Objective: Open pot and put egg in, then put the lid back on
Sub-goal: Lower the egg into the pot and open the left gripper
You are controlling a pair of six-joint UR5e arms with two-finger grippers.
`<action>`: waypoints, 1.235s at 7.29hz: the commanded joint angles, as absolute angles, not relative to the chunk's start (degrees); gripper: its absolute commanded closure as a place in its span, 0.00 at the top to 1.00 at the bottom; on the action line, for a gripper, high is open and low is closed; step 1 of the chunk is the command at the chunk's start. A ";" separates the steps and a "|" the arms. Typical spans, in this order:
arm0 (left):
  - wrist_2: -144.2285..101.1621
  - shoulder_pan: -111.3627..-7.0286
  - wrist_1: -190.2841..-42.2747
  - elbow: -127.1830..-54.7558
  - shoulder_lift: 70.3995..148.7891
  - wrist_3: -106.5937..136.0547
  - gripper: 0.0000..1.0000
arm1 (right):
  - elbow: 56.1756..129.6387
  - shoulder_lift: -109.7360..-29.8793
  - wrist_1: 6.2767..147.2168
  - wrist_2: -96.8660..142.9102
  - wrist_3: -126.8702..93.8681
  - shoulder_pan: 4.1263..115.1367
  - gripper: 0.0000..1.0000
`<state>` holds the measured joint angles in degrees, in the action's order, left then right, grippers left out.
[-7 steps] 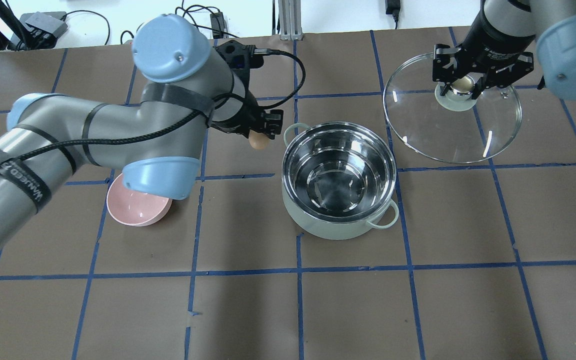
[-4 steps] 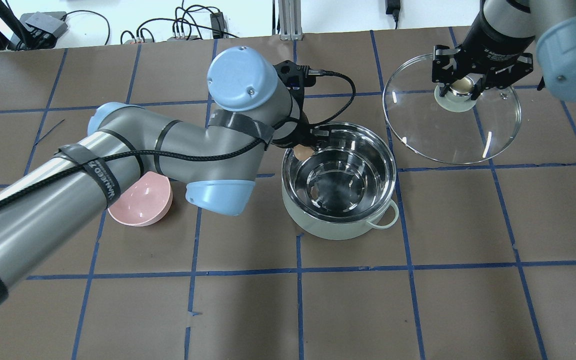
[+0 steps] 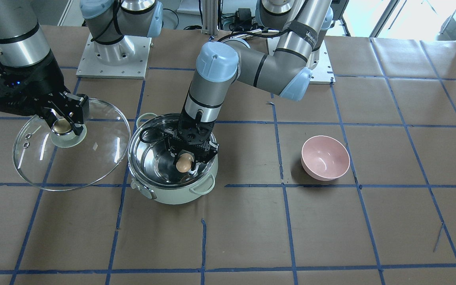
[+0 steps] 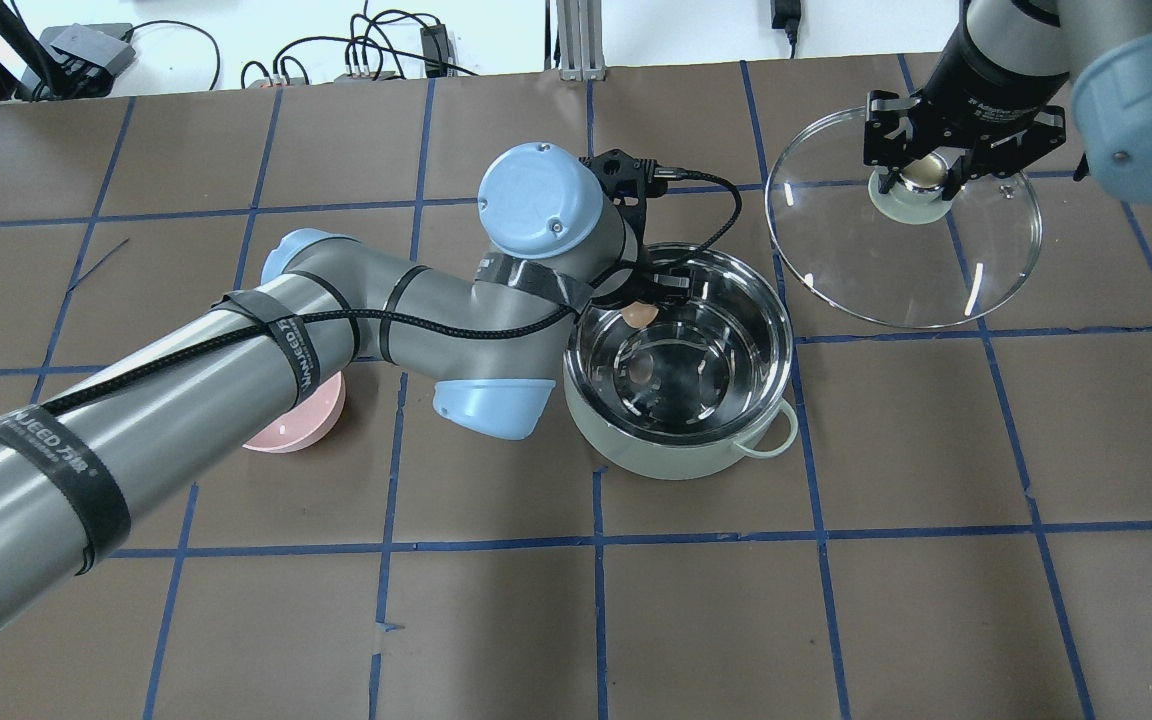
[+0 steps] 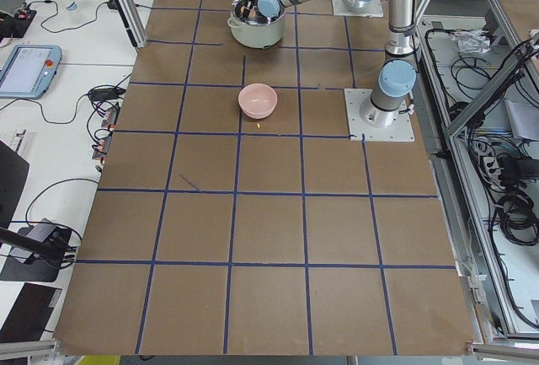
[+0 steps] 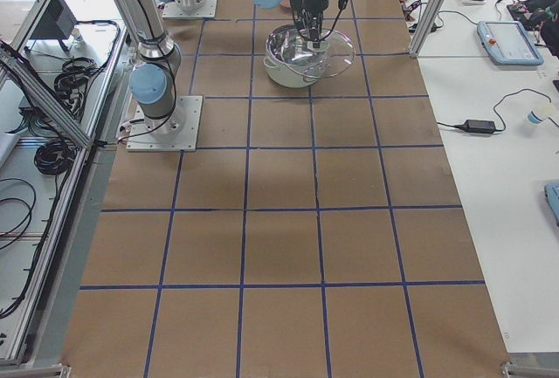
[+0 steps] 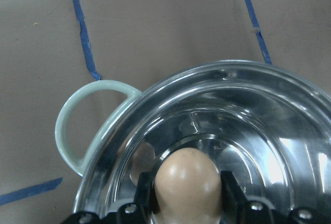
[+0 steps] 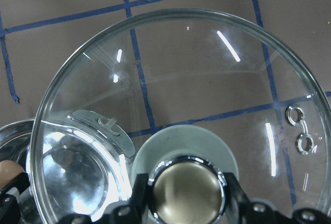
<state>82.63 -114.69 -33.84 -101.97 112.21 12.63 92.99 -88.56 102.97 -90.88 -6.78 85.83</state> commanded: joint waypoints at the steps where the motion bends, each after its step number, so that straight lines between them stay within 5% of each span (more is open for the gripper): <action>1: 81.92 -114.79 -32.52 -101.95 113.29 12.74 0.27 | 92.99 -88.59 103.01 -90.97 -6.77 85.78 0.28; 4: 82.26 -114.70 -31.91 -101.08 112.78 12.31 0.93 | 92.99 -88.68 103.01 -91.14 -6.77 85.78 0.28; 6: 86.54 -110.51 -35.47 -99.32 108.66 10.56 1.00 | 93.08 -88.59 103.01 -90.97 -6.77 85.87 0.28; 9: 87.01 -99.18 -61.45 -98.18 95.92 4.68 1.00 | 93.08 -88.42 103.09 -90.97 -6.68 85.87 0.28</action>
<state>86.53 -103.57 -51.08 -98.60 100.83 7.54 93.05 -88.52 103.03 -90.94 -6.75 85.87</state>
